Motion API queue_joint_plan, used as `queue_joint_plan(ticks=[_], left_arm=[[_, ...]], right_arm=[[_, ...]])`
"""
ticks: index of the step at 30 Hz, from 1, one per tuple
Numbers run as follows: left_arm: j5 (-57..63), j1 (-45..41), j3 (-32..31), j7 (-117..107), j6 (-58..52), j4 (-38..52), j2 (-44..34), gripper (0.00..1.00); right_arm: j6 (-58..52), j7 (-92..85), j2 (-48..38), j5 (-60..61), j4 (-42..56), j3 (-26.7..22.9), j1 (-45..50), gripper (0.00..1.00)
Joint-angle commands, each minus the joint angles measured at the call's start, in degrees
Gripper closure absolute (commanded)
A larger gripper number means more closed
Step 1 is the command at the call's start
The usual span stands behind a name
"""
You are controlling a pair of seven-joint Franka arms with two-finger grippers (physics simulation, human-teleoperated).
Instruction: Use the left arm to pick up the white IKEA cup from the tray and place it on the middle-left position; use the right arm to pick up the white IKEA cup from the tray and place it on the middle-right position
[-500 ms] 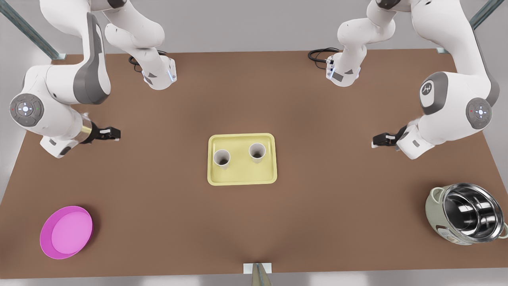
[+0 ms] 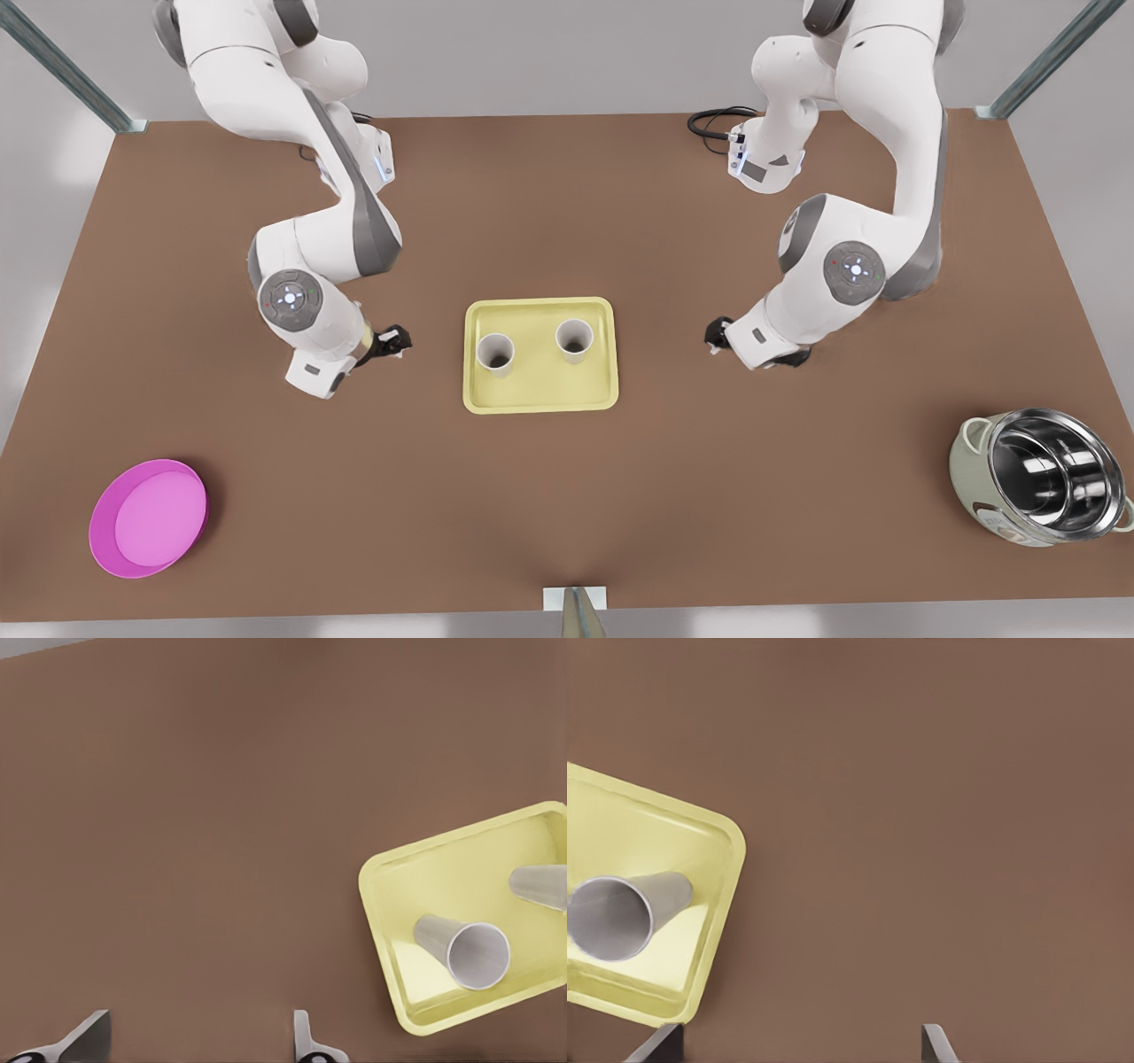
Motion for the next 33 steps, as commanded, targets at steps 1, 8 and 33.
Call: queue_joint_plan(ticks=[1,8,33], left_arm=[[2.1,-5.0,0.0,-32.3,10.0,-5.4,-0.5,0.0],[2.1,-9.3,0.0,-45.3,18.8,-5.6,8.6,0.0],[6.4,-20.1,0.1,-54.9,30.2,-9.9,13.9,0.0]], right_arm=[[7.7,13.4,1.8,0.5,0.1,0.0,2.7,0.0],[16.1,17.8,10.9,4.5,1.8,0.3,8.1,0.0],[17.7,15.6,17.5,4.4,0.2,0.2,10.1,0.0]])
